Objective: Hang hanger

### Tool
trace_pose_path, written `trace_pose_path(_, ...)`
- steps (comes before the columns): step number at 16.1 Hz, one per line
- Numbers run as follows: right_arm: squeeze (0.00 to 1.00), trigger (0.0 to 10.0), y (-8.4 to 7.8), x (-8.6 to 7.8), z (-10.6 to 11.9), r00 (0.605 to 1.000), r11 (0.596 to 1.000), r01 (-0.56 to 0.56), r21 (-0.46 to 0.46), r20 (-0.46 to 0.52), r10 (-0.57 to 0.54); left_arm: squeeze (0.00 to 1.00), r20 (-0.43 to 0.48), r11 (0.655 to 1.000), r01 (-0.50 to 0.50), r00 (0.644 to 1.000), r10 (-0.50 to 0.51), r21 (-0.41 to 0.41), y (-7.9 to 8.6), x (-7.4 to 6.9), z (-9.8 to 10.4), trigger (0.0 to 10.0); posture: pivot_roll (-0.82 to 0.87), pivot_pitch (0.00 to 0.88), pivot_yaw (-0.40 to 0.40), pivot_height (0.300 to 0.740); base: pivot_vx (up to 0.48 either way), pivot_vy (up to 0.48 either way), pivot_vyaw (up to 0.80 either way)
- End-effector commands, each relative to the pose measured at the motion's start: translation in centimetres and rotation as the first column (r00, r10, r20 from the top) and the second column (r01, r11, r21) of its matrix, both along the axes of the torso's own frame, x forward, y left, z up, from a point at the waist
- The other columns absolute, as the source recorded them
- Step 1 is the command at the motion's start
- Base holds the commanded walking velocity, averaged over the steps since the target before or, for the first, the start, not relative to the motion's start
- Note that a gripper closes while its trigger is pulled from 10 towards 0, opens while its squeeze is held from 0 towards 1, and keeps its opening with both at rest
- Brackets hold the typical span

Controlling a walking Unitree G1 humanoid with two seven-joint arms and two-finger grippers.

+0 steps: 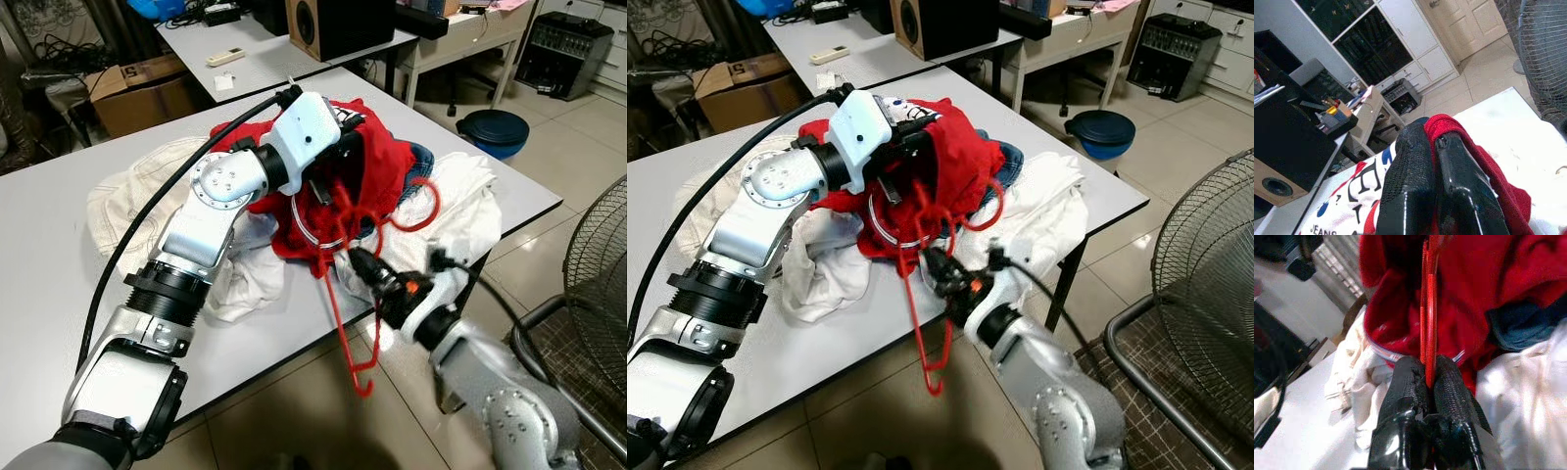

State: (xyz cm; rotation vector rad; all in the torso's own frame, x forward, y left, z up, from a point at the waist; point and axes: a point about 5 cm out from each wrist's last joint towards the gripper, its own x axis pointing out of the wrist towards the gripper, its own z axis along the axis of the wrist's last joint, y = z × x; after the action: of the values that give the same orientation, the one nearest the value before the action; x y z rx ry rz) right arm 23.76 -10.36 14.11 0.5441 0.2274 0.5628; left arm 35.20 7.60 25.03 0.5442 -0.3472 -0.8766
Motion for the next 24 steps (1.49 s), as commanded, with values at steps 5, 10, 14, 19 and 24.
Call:
trace_pose_path(5, 0.0, 10.0, -3.1, -0.2, 1.2, 0.989, 0.976, 0.146, 0.16, 0.002, -0.148, 0.0, 0.027, 0.994, -0.102, 0.995, 0.101, 0.044, 1.5, 0.9, -0.2, 0.0, -0.05, 0.0, 0.117, 0.74, 0.0, 0.0, 0.0)
trace_pose_path(10, 0.0, 10.0, -4.6, -0.6, 1.9, 0.979, 0.929, 0.196, 0.313, -0.012, -0.202, 0.0, 0.06, 0.992, -0.086, 0.995, 0.08, 0.097, 1.0, 1.1, -0.6, 0.0, -0.07, 0.0, 0.13, 0.74, 0.0, 0.0, 0.0)
trace_pose_path(14, 0.0, 10.0, -6.3, 0.7, 1.4, 0.924, 0.828, 0.382, 0.412, -0.155, -0.349, 0.0, 0.077, 0.982, -0.088, 0.994, 0.076, 0.166, 1.1, 1.3, -1.3, 0.0, -0.07, 0.0, 0.134, 0.74, 0.0, 0.0, 0.0)
trace_pose_path(19, 0.0, 10.0, -7.3, 3.7, 2.2, 0.874, 0.69, 0.481, 0.541, -0.236, -0.424, 0.0, 0.036, 0.976, -0.029, 0.999, 0.021, 0.218, 0.9, 1.0, -2.2, 0.0, -0.07, 0.0, 0.136, 0.74, 0.0, 0.0, 0.0)
trace_pose_path(24, 0.0, 10.0, -5.5, 6.8, 3.6, 0.9, 0.634, 0.432, 0.641, -0.268, -0.342, 0.0, -0.021, 0.969, -0.002, 1.0, 0.007, 0.247, 0.9, 1.1, -3.1, 2.0, -0.06, 0.0, 0.138, 0.74, 0.0, 0.0, 0.0)
